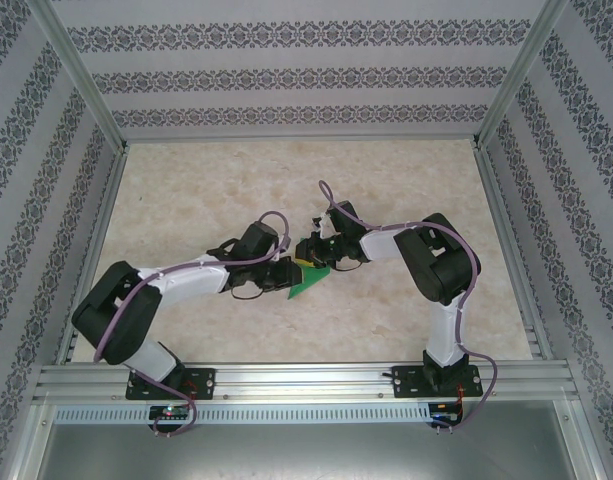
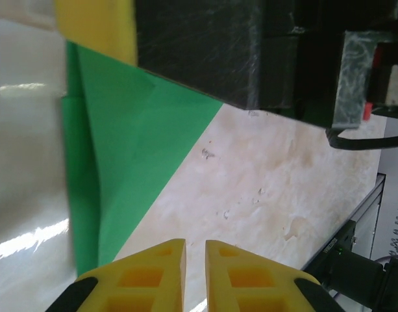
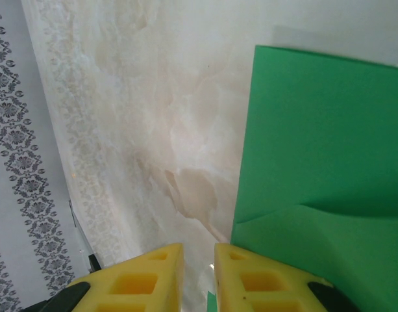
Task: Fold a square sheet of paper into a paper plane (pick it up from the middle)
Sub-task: Fourth fold the wing at the center of the table.
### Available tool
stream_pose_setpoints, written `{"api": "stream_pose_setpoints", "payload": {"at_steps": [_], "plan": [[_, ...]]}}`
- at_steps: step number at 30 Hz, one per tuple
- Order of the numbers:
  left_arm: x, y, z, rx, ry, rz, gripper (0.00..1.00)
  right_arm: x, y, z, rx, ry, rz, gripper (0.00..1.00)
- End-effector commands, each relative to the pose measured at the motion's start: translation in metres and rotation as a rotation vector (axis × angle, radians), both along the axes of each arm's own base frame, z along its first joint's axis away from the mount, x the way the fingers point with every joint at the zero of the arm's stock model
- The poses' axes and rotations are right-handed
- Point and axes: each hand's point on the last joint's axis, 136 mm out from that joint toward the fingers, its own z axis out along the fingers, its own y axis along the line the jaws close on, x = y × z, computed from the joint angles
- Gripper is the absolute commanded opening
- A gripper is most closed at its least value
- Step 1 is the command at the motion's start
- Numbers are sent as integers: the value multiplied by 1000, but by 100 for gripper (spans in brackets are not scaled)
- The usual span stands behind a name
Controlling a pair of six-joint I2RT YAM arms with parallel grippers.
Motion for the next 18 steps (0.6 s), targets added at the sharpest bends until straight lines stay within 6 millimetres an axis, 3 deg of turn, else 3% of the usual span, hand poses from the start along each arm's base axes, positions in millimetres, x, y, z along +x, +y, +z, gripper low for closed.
{"api": "stream_pose_setpoints", "payload": {"at_steps": [1, 8, 12, 18], "plan": [[6, -13, -1, -21, -20, -23, 15, -31, -31, -70, -216, 135, -37, 21], [-1, -2, -42, 63, 28, -17, 12, -32, -32, -71, -219, 137, -36, 21], [-15, 12, -65, 104, 82, 0, 11, -33, -33, -72, -224, 138, -34, 21], [-36, 27, -85, 99, 143, 32, 11, -34, -34, -75, -231, 147, -35, 21]]}}
